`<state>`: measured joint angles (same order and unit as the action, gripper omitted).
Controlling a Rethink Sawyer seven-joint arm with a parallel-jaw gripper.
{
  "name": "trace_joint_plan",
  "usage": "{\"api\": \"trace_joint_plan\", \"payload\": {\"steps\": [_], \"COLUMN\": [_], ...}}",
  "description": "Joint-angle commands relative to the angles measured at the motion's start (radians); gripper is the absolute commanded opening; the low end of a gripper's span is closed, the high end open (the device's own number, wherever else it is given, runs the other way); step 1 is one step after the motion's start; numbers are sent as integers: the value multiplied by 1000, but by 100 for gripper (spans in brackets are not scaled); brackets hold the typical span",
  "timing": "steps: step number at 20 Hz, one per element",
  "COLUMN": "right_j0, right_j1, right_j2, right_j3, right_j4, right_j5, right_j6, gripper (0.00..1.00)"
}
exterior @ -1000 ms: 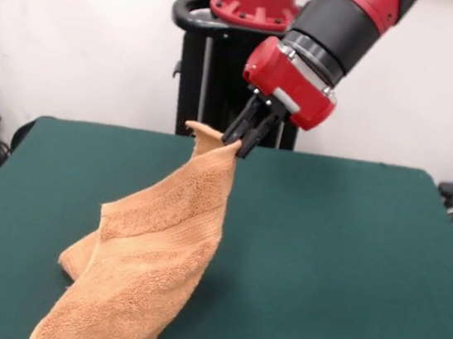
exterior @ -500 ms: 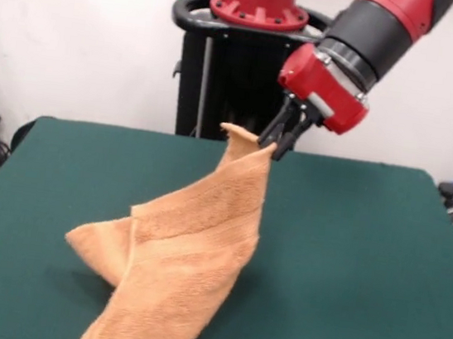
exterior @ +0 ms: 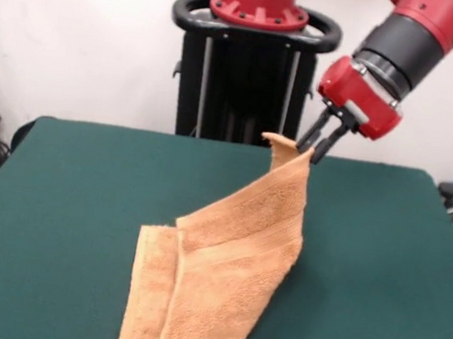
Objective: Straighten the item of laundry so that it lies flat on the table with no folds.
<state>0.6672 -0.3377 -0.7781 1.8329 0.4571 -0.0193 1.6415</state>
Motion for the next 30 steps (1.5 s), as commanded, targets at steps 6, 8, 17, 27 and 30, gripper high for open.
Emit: {"api": "trace_joint_plan", "payload": {"steps": [6,8,17,27,30], "right_j0": [93,121,249,363,393], "right_j1": [85,105,219,324,359], "right_j2": [54,57,45,41,31], "right_j3": [94,98,94,73,59], "right_j4": [153,176,306,441,477], "right_j5": [-14,-13,28,89,123], "right_j6": [378,397,476,571,602], "gripper": [0,0,0,0,0]}}
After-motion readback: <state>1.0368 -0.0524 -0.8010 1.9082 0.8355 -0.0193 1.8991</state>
